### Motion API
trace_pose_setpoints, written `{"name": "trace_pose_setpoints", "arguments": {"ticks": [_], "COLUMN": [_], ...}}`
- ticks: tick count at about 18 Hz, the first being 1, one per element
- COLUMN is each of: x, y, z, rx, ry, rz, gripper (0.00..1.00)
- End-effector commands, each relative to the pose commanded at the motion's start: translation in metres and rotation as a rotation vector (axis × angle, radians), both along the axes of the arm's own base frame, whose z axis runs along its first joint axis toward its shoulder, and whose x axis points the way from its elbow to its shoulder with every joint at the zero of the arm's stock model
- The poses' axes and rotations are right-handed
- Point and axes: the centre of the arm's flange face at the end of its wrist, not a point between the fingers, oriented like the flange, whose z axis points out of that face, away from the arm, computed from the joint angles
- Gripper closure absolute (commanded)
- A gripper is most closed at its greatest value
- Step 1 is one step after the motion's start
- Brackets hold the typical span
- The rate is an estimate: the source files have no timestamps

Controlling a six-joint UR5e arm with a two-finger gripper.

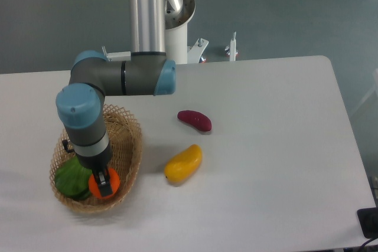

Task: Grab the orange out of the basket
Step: 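Lift the orange out of the basket and carry it beside the mango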

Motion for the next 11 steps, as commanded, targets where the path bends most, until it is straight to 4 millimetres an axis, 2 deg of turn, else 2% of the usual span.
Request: {"name": "trace_pose_setpoints", "arguments": {"ticks": [5,11], "x": [-0.061,-0.143], "y": [-0.032,-0.069], "z": [0.026,0.029], "rx": [0.021,0.027], "ry": [0.002,-0.001], "rz": [0.142,0.311], "gripper": [0.43,0.43]}}
